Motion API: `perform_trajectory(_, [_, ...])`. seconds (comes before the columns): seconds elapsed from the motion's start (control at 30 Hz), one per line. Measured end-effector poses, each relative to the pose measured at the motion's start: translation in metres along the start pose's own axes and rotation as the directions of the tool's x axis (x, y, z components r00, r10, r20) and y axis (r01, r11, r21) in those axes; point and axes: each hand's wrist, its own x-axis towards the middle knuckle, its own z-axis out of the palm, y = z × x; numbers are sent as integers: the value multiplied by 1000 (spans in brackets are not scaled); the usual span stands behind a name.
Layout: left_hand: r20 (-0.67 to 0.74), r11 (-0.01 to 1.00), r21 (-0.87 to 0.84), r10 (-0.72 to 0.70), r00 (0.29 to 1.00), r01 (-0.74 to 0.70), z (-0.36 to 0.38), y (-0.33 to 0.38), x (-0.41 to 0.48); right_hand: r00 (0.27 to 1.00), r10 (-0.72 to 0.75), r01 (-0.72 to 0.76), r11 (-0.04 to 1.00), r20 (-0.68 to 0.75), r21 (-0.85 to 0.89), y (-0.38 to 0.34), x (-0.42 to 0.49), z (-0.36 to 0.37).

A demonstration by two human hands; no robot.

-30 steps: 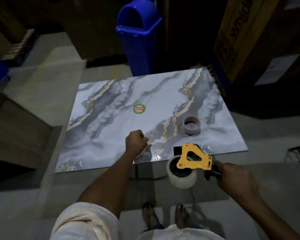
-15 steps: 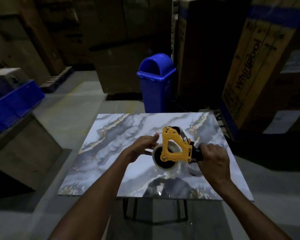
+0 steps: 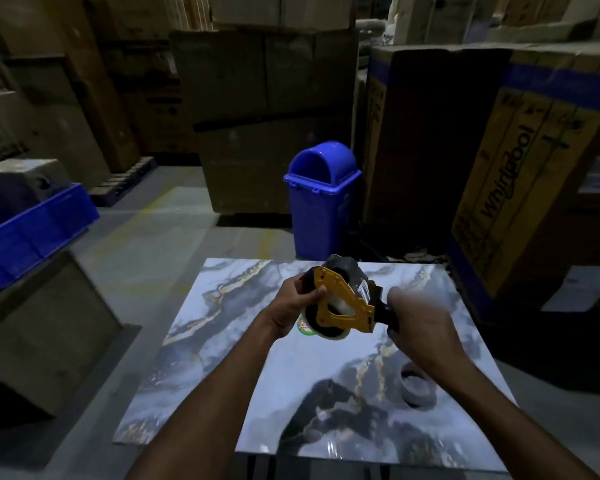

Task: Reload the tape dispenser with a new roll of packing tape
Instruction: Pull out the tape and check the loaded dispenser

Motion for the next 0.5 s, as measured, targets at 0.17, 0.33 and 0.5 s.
perform_trajectory(0.17, [72, 999, 48, 9, 997, -13, -34, 14, 19, 855, 17, -171, 953, 519, 251, -6, 42, -19])
perform_trajectory(0.33, [162, 999, 36, 18, 987, -24, -53, 27, 36, 537, -245, -631, 518, 807, 577, -10, 59, -29])
perform_trajectory(0.5, [273, 994, 105, 2, 962, -32, -61, 38, 50, 487, -333, -755, 304, 807, 581, -24, 56, -20])
